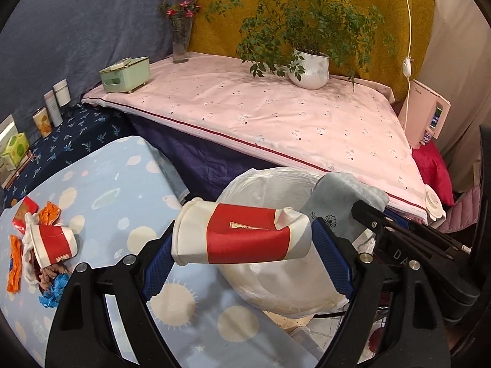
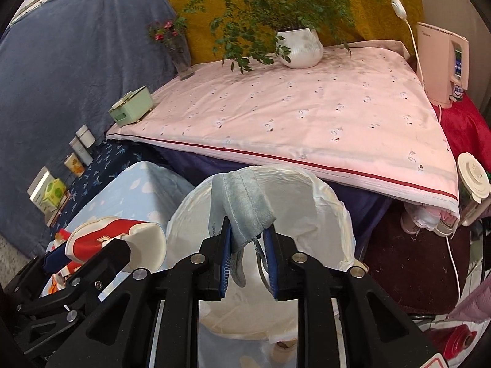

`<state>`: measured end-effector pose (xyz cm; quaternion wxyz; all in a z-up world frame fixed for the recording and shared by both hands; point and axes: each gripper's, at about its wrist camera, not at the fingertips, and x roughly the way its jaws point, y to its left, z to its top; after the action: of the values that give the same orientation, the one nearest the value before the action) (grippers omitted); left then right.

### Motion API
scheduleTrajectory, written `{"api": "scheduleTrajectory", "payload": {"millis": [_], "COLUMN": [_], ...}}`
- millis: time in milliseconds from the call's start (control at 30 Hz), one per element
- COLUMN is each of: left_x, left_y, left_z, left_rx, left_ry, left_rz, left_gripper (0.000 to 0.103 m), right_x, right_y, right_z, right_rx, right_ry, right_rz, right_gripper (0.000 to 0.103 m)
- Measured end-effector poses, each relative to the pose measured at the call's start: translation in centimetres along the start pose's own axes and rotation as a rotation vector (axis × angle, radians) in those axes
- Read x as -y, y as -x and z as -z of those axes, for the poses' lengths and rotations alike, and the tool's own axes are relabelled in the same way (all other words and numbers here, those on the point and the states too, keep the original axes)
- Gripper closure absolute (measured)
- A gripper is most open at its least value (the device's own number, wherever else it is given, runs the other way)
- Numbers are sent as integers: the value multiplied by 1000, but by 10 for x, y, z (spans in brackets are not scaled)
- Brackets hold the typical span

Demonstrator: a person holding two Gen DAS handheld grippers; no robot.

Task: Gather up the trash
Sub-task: 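Carry the cup with the left tool while the right tool carries the pouch, releasing both into the white bin, then move both open tools back over the trash pile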

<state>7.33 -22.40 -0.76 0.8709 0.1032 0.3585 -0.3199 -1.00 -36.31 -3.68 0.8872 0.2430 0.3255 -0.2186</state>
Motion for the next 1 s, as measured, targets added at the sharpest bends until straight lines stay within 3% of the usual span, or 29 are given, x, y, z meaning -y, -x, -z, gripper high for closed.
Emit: {"api": "scheduleTrajectory", "payload": {"millis": [233, 600, 1000], "left_x": [-3, -25, -84], "left_y": [-2, 17, 39], "left_z": [-2, -2, 13], "left_rx": [0, 29, 45], "left_ry": [23, 56, 168], "left_rz": [-15, -42, -115], "left_gripper": [14, 14, 14], "right_x": [7, -21, -72], "right_y": [5, 23, 25], "right_z": [-1, -5, 4], "right_rx": [25, 68, 59], "right_ry": [-19, 35, 120], "right_rz": [27, 19, -17], "right_gripper": [64, 57, 54]}}
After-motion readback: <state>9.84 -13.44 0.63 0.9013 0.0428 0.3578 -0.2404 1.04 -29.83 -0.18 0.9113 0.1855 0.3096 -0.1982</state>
